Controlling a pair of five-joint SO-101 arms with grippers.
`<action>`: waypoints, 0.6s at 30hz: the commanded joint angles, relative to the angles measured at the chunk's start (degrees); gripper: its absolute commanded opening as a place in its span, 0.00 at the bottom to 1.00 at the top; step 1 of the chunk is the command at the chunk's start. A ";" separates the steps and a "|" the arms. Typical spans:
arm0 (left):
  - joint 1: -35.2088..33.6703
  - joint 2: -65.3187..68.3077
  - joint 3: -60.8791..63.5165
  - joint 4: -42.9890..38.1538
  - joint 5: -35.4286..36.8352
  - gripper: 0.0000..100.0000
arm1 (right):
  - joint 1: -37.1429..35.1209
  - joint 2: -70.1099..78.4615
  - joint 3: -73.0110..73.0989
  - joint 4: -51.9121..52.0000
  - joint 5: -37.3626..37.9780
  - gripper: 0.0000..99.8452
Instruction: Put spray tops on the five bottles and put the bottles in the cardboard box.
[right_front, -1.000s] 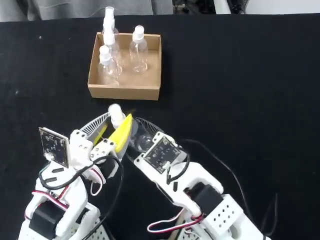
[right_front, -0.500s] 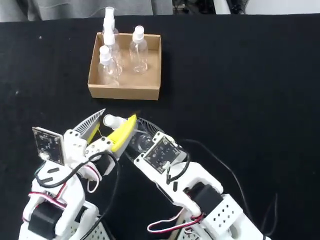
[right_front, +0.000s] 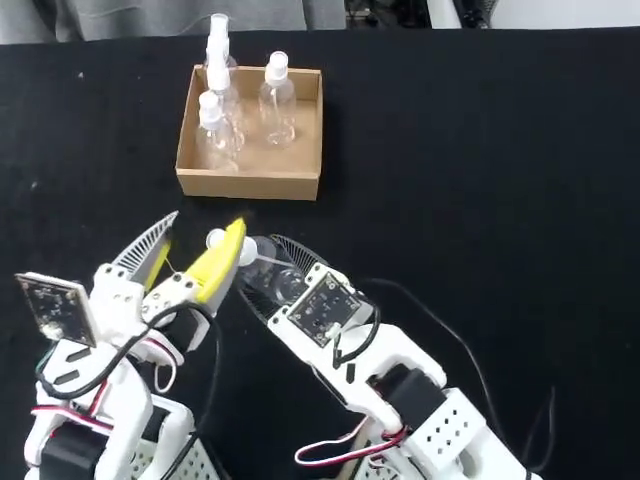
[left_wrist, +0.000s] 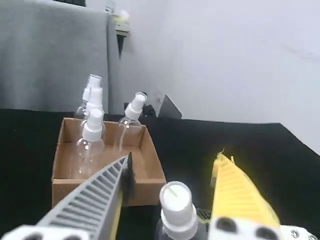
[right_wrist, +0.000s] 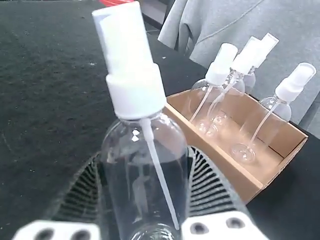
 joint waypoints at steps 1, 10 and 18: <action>-2.42 -0.18 -2.68 -2.55 -0.09 0.24 | 1.85 -1.80 -0.40 -1.76 -0.09 0.01; -7.52 -0.18 -2.24 -5.36 0.00 0.24 | 1.93 -1.80 -0.31 -1.67 0.00 0.01; -17.27 -0.26 1.01 -5.19 2.64 0.24 | 1.58 -1.89 -0.31 -1.67 -0.09 0.02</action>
